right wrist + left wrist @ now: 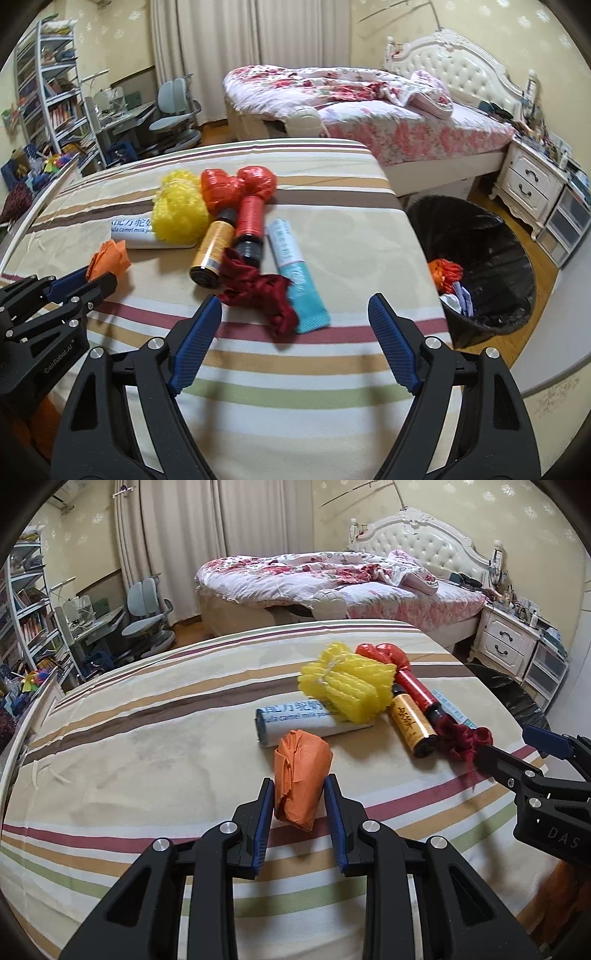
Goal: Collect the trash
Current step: 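Grasp the dark red ribbon with right tool while left tool holds orange bag, then carry orange bag and red ribbon over the bin and open both tools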
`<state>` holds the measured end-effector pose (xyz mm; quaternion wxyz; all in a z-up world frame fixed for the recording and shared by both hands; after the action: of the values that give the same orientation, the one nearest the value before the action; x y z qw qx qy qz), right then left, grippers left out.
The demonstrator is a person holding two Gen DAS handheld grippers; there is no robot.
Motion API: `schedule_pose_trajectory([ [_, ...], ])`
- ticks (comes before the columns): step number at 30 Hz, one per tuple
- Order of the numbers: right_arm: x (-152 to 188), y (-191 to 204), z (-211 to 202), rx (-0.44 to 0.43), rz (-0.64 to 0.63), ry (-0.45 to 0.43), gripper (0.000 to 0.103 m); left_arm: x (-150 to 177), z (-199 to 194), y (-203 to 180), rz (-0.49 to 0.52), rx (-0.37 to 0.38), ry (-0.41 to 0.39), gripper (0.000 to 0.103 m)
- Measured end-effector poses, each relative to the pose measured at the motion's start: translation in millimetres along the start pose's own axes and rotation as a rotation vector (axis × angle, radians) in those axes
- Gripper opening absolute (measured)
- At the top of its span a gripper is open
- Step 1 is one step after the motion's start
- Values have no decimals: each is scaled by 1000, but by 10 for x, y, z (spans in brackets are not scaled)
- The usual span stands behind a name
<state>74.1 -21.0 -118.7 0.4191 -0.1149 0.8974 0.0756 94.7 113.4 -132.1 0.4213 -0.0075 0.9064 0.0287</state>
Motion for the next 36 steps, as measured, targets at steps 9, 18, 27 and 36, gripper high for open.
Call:
schedule_pose_trajectory([
  [9, 68, 196, 241, -31, -32, 80, 48, 15, 19, 241, -46, -24, 5, 29],
  [18, 113, 214, 137, -33, -31, 66, 28, -9, -38, 221, -38, -43, -33, 29],
  [27, 69, 95, -63, -28, 6, 23, 28, -47, -148, 149, -60, -17, -71, 29],
  [36, -113, -326, -268, 25, 68, -44, 28, -259, -224, -192, -45, 33, -133, 29],
])
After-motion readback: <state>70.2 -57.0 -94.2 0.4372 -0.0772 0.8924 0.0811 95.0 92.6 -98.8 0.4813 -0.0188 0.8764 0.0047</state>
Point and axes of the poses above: each gripper's, at about its wrist camera, not at the fingertips, and z roughly the way its jaws point, y to its left, x to its underside, the point moved 10 cm from there along z, roughly the way its jaws point, and after that the axes turned 6 degrees about -y, right-handed, at the moved point
